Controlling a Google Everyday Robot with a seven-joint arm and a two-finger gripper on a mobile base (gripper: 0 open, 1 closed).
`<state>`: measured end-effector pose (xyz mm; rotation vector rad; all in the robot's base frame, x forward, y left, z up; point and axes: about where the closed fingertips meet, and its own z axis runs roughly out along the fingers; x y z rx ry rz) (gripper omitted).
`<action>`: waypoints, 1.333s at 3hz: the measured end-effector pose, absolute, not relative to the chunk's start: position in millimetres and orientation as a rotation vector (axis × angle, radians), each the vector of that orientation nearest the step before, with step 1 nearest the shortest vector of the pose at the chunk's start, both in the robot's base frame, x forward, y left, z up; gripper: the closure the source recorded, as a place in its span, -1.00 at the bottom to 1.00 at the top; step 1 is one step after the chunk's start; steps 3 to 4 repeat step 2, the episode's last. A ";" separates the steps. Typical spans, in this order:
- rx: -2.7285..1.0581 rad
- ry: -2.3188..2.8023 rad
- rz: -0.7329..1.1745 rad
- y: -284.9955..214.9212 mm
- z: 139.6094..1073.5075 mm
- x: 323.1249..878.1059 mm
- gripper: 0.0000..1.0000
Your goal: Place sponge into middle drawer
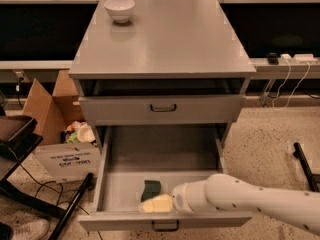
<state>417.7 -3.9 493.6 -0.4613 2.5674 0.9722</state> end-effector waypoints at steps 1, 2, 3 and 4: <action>-0.656 2.558 0.885 -22.3 558.9 382.8 -1.00; -0.806 2.463 0.876 -36.5 617.7 382.8 -1.00; -0.806 2.463 0.876 -36.5 617.7 382.8 -1.00; -0.806 2.463 0.876 -36.5 617.7 382.8 -1.00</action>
Offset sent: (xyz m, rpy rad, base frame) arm -0.0672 -0.0591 0.1909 -0.0490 -0.2180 0.5905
